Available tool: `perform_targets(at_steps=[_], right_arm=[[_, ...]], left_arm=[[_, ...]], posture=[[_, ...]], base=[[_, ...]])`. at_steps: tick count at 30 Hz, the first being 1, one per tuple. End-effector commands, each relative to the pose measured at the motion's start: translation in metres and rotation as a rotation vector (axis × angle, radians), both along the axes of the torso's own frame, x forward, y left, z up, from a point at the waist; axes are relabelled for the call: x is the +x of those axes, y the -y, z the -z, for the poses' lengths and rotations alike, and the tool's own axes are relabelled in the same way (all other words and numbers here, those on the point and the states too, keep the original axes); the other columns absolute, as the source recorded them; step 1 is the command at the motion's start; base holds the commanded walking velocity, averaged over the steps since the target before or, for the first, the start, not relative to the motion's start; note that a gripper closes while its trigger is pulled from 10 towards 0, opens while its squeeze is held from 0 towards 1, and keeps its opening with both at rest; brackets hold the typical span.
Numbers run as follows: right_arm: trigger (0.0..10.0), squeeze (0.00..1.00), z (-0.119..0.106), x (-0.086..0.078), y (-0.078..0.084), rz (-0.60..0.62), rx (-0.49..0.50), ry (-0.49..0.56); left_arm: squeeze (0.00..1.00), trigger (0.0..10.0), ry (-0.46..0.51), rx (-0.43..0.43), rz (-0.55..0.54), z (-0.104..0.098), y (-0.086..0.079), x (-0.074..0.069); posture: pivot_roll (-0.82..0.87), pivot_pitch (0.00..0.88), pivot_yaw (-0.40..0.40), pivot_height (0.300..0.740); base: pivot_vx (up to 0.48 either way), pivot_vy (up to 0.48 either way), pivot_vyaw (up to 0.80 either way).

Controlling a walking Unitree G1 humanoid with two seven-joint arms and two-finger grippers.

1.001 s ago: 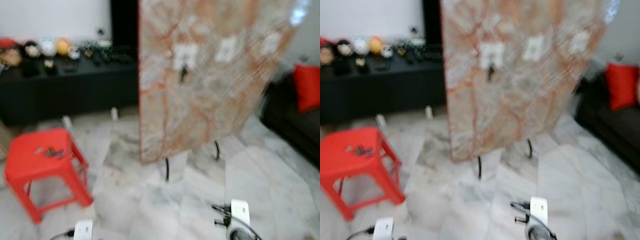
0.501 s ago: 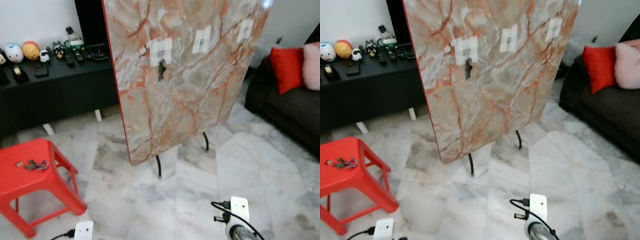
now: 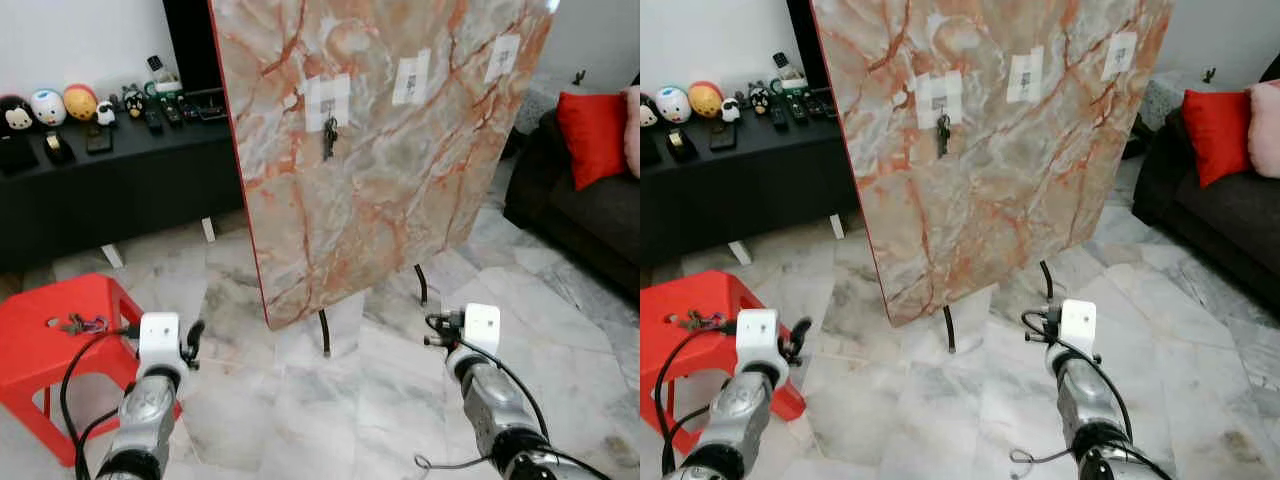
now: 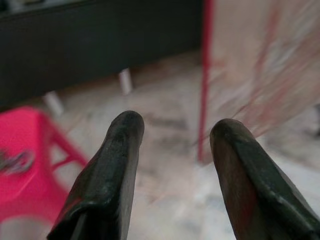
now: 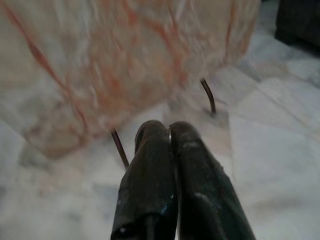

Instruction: Hang keys on a hook

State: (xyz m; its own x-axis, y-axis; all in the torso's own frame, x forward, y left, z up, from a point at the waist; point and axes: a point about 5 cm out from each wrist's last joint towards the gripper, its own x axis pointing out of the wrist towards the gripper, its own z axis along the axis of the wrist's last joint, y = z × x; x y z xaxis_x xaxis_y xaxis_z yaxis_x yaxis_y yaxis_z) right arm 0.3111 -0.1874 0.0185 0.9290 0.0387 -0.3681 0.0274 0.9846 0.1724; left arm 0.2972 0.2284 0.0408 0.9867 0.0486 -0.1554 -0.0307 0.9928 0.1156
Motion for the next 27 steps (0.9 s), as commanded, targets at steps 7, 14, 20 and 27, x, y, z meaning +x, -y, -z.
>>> perform_targets(at_steps=[7, 14, 20, 27], right_arm=[[10.0, 0.0, -0.031, 0.021, -0.03, -0.261, 0.129, 0.152], [10.0, 0.0, -0.051, 0.024, -0.041, -0.488, 0.222, 0.223], [10.0, 0.0, -0.063, 0.022, -0.05, -0.6, 0.359, 0.251], [10.0, 0.0, -0.081, 0.019, -0.064, -0.727, 0.438, 0.305]], left_arm=[[0.0, 10.0, 0.08, -0.032, 0.215, -0.019, 0.033, 0.002], [0.0, 10.0, 0.096, -0.057, 0.39, -0.038, 0.045, -0.005], [0.0, 10.0, 0.123, -0.063, 0.475, -0.054, 0.052, -0.007], [0.0, 10.0, 0.127, -0.094, 0.582, -0.069, 0.069, -0.011]], posture=[[-0.01, 0.0, -0.064, 0.74], [-0.01, 0.0, -0.07, 0.74], [0.0, 0.0, -0.075, 0.74], [0.0, 0.0, -0.081, 0.74]], base=[[0.0, 0.0, 0.0], [0.0, 0.0, 0.0], [0.0, 0.0, 0.0], [0.0, 0.0, 0.0]])
